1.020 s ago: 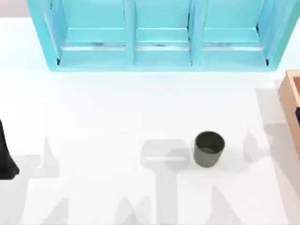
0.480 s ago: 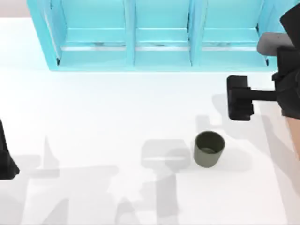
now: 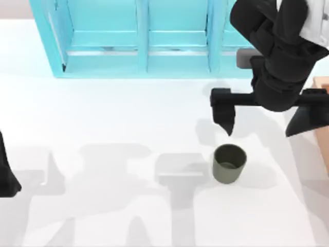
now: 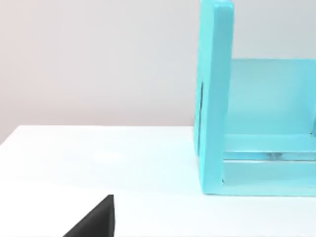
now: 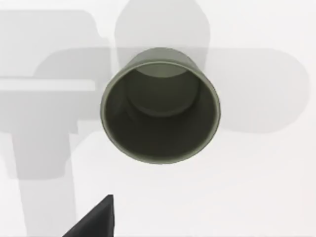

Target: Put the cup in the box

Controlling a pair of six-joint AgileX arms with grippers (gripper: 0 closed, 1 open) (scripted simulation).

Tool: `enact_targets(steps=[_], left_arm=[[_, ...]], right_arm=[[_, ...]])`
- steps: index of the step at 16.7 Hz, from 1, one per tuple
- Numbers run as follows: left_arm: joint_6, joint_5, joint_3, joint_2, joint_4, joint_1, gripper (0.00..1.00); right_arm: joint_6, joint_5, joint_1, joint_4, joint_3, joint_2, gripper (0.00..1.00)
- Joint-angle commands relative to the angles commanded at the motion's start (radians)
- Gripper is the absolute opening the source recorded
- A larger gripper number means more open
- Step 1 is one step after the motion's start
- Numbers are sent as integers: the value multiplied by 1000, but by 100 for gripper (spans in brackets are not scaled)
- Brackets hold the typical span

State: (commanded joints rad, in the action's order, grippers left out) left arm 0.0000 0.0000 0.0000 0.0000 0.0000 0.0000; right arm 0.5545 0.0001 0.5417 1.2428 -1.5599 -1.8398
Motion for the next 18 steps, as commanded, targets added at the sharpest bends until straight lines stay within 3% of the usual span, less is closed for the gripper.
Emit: enact_targets(steps=[10, 18], left_arm=[[0, 0, 0, 0, 0, 0, 100], [0, 0, 0, 0, 0, 0, 100]], right_arm=[[2, -1, -2, 27, -50, -73, 100], [7, -1, 4, -302, 193, -150, 100]])
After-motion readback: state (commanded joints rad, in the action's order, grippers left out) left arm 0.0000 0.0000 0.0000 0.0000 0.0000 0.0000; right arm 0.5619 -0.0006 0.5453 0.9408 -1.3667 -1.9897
